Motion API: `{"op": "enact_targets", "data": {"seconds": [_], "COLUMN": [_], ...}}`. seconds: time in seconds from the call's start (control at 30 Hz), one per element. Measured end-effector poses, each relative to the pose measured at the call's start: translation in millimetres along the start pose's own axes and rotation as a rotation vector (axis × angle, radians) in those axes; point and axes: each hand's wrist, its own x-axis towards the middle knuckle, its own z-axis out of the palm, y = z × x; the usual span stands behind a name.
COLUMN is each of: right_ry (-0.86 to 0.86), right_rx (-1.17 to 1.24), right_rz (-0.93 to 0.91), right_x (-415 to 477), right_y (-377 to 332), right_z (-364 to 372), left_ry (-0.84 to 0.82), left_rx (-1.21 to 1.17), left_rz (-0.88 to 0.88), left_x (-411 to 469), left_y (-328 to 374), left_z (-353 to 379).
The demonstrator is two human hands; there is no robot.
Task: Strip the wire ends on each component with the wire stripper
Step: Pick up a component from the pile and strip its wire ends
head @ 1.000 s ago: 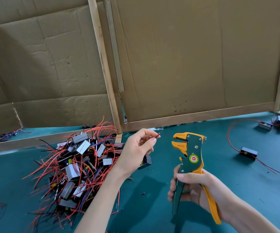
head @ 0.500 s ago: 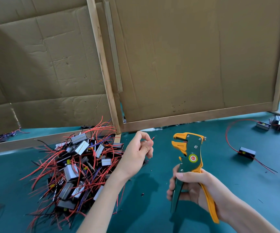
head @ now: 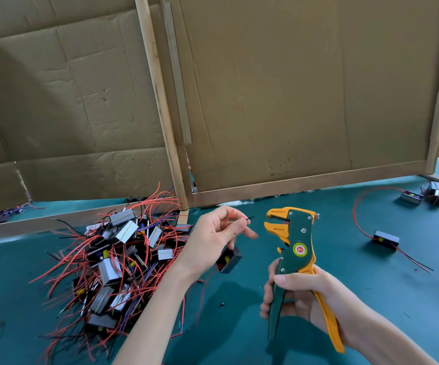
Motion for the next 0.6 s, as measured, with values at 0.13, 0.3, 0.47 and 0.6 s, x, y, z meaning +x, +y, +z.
{"op": "enact_targets", "data": {"seconds": [0.13,0.3,0.47,0.6], "right_ry": [-0.075,-0.113,-0.096,-0.066], "right_rx": [-0.019,-0.046,-0.105,-0.159], "right_rz": [-0.02,-0.019,-0.021,-0.02], "right_x": [-2.1,-0.8,-0.6,-2.6], "right_y": [-0.3,0.4,3.2,3.3], "right_z": [-0.6,-0.7,-2.5,-3.4], "left_ry": [0.024,-0.029,-0.091,-0.121], "left_rx": [-0.014,0.018,0.062,0.085], "left_rz": [-0.009,-0.029,-0.036,-0.036], "left_x": [-2.4,-4.3,-5.3,-5.7], "left_y": [6.8,11.9,17.5,20.2], "left_z": [-0.9,-3.5,-2.9,-3.8]}}
